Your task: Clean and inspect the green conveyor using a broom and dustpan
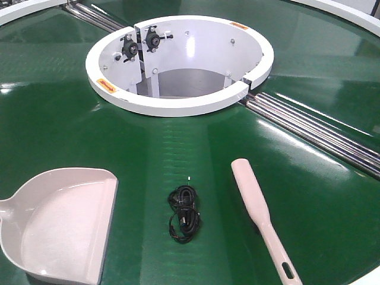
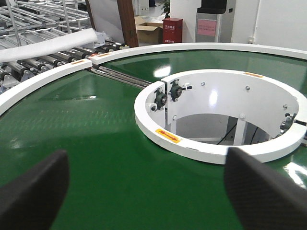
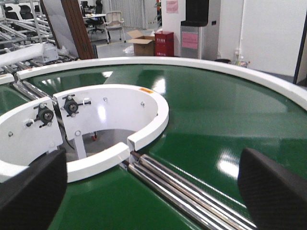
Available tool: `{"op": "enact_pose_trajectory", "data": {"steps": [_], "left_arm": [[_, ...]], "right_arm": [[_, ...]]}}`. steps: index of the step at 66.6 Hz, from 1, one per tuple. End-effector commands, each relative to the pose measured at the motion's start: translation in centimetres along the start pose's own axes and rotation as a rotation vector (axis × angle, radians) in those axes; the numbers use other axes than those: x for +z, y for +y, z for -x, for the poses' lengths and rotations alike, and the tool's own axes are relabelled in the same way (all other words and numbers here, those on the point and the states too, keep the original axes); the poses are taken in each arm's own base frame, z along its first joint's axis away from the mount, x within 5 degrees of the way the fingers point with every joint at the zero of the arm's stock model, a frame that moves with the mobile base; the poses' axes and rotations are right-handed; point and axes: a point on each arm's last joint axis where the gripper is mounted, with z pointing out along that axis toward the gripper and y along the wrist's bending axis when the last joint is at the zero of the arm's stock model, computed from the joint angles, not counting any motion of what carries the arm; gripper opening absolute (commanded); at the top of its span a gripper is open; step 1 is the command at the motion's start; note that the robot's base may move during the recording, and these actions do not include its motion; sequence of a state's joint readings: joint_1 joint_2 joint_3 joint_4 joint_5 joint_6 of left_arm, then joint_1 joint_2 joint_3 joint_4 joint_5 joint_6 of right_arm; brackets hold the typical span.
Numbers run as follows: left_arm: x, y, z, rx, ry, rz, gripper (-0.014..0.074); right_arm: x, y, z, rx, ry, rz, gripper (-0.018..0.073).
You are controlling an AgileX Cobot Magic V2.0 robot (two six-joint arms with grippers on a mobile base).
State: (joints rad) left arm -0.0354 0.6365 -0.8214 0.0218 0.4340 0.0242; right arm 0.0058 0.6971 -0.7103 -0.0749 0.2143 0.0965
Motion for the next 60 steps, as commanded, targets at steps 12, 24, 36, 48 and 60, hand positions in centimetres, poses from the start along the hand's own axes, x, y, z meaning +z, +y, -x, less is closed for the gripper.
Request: {"op": "enact_pose_trajectory", "data": {"steps": [12, 24, 36, 48, 60], "left_arm": [[-0.1, 0.1, 1.6, -0.004, -0.089, 0.002, 0.0678], [-0.1, 0.1, 1.6, -0.004, -0.091, 0.002, 0.0630], [-0.1, 0.1, 1.6, -0.004, -0.089, 0.002, 0.0594], [-0.1, 0.1, 1.6, -0.004, -0.087, 0.002, 0.0590], [-0.1, 0.1, 1.5, -0.004, -0.079, 0.002, 0.0590]], "right_arm": [[1.0, 1.4, 1.2, -0.109, 0.214, 0.087, 0.0673], [4.2, 5.2, 0.2, -0.115, 0.441, 0.270, 0.0654], [8.7, 8.7, -2.6, -0.109, 0.630, 0.329, 0.0647], [13.2, 10.7, -5.4, -0.088, 0.777, 0.304, 0.0641], [16.6, 12.0, -7.3, -0.137, 0.958, 0.286, 0.0624]]}}
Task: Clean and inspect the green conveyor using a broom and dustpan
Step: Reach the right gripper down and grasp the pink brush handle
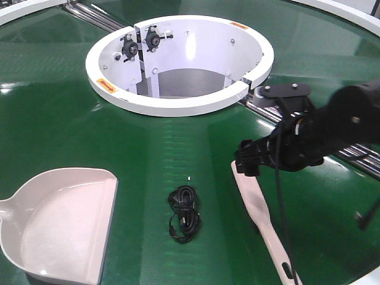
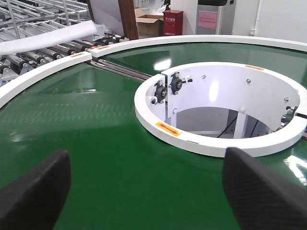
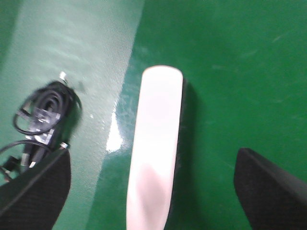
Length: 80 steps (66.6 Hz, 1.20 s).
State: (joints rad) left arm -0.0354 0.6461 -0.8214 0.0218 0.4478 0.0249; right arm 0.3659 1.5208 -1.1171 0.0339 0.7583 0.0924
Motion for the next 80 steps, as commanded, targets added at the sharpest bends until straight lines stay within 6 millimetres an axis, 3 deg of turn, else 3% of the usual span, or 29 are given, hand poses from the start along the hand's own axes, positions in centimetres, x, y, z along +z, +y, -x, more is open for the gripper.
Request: {"op": "enact_pose_trajectory", "data": {"steps": [1, 24, 57, 68, 80], "left_arm": [[-0.4, 0.1, 1.7, -0.005, -0.102, 0.002, 0.0590], [-0.4, 0.1, 1.6, -0.005, -0.090, 0.002, 0.0590], [-0.4, 0.1, 1.4, -0.004, -0.069, 0.002, 0.0590], [-0.4, 0.1, 1.4, -0.004, -0.069, 0.002, 0.0590], [-0.4, 0.1, 1.4, -0.004, -0.069, 0.002, 0.0590]], "right_arm": [[-0.2, 0.3, 1.8, -0.024, 0.009, -0.004, 0.0622], [3.7, 0.4, 4.0, -0.034, 0.148, -0.021, 0.0601], [7.9, 0.1, 3.3, -0.050, 0.246, -0.045, 0.0573], [8.7, 0.0, 3.1, -0.048, 0.270, -0.047, 0.0413], [8.6, 0.0, 3.1, -0.037, 0.275, -0.050, -0.0017]]}}
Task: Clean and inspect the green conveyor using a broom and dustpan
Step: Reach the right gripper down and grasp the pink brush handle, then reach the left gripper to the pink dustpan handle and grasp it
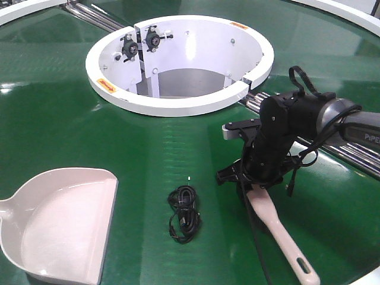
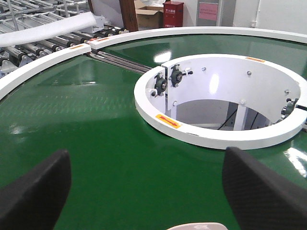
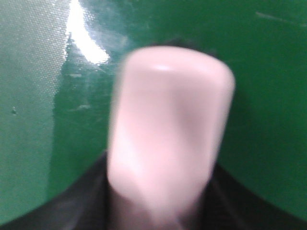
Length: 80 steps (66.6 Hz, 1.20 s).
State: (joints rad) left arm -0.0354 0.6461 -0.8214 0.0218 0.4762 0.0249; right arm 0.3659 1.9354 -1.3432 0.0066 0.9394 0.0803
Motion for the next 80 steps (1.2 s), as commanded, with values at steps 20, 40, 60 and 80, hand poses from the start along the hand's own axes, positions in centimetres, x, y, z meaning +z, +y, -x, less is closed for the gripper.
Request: {"op": "enact_pose_trajectory", "data": {"steps": [20, 40, 60, 80], "left_arm": [[-0.4, 0.1, 1.6, -0.004, -0.097, 0.003, 0.0590], [-0.4, 0.1, 1.6, -0.005, -0.096, 0.003, 0.0590], [-0.4, 0.1, 1.4, -0.006, -0.073, 0.001, 0.0590], [-0.4, 0.0, 1.0, -0.006, -0.027, 0.000, 0.0590]], "right_arm": [[-5.2, 0.0, -0.1, 0.037, -0.117, 0.012, -0.0009], [-7.8, -0.2, -1.9, 0.035, -0.049, 0.000, -0.0004], [-8.7, 0.3, -2.4, 0.068, -0.054, 0.059, -0.0003], [-9.1, 0.2, -2.2, 0.051, -0.092, 0.055, -0.0003]]}}
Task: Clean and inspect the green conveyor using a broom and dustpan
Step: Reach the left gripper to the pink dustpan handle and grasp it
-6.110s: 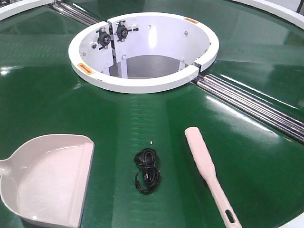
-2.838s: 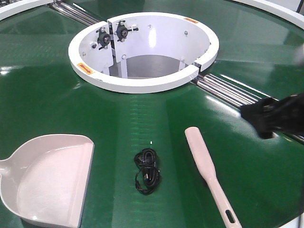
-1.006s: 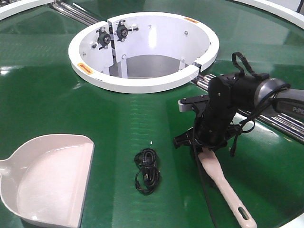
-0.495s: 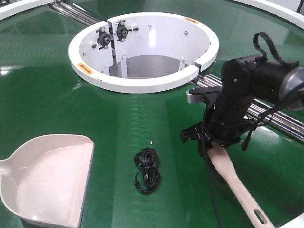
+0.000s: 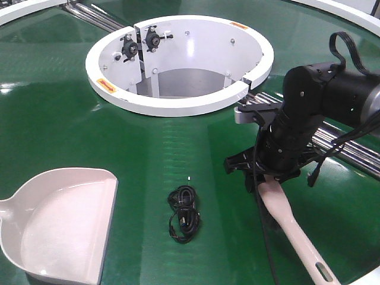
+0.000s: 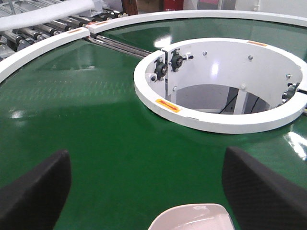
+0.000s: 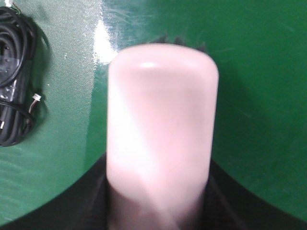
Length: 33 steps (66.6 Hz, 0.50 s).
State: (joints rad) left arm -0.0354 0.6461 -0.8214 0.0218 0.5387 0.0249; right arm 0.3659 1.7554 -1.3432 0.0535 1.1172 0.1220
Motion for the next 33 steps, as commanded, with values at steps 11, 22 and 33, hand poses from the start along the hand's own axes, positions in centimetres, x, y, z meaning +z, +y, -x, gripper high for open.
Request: {"op": "enact_pose_trajectory", "data": {"steps": [11, 22, 33], "left_arm": [[-0.45, 0.09, 1.34, 0.004, -0.067, 0.006, 0.0590], [-0.44, 0.56, 0.73, 0.300, 0.009, 0.057, 0.0590], [-0.48, 0.99, 0.60, 0.812, 0.055, 0.093, 0.0590]], "right_arm": [[-2.38, 0.07, 0.21, -0.007, -0.097, 0.009, -0.0003], [-2.38, 0.07, 0.21, -0.007, -0.097, 0.010, -0.0003], [-2.38, 0.07, 0.21, -0.007, -0.097, 0.010, -0.0003]]}}
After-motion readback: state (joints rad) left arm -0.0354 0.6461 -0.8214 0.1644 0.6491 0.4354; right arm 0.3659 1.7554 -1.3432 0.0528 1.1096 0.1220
